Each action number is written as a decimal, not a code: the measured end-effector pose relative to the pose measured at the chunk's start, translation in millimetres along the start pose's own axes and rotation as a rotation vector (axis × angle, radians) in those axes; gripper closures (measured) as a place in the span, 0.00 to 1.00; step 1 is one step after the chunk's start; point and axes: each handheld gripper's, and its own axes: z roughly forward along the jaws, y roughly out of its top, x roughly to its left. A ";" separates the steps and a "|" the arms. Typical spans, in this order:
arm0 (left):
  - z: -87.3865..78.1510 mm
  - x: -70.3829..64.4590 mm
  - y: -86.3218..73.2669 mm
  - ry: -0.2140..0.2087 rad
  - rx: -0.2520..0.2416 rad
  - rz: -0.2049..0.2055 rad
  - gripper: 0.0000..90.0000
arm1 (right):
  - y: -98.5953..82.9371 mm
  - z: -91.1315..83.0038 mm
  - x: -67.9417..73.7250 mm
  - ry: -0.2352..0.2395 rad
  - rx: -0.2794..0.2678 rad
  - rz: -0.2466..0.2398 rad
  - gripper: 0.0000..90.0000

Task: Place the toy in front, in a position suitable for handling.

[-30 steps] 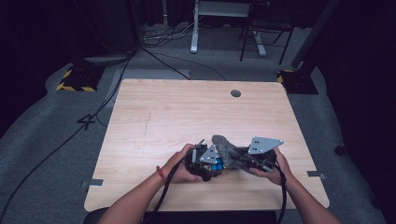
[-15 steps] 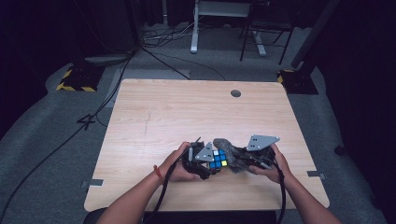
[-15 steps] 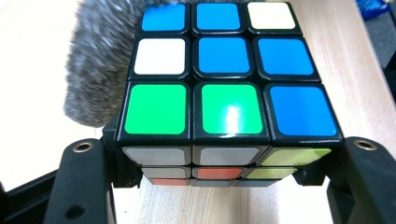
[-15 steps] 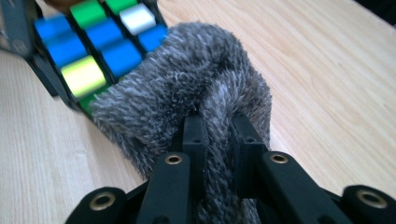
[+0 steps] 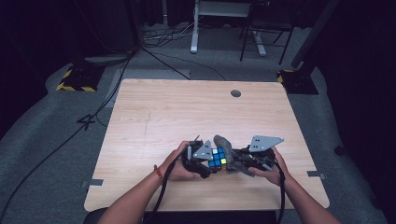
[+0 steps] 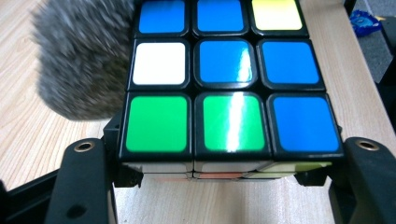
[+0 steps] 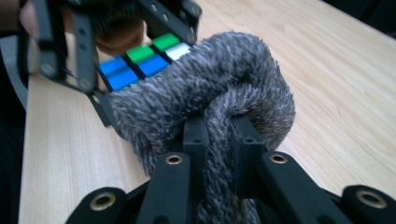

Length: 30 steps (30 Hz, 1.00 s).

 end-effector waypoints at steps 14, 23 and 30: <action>-1.5 -2.9 1.9 0.026 -0.010 0.031 0.38 | 3.3 0.8 0.2 0.005 -0.007 0.009 0.88; -15.5 0.7 4.2 0.032 -0.052 0.016 0.38 | -4.6 7.7 -2.7 -0.012 0.065 0.011 0.88; -8.7 0.8 4.3 0.045 0.011 0.017 0.38 | 5.8 0.0 4.6 0.002 -0.013 -0.019 0.88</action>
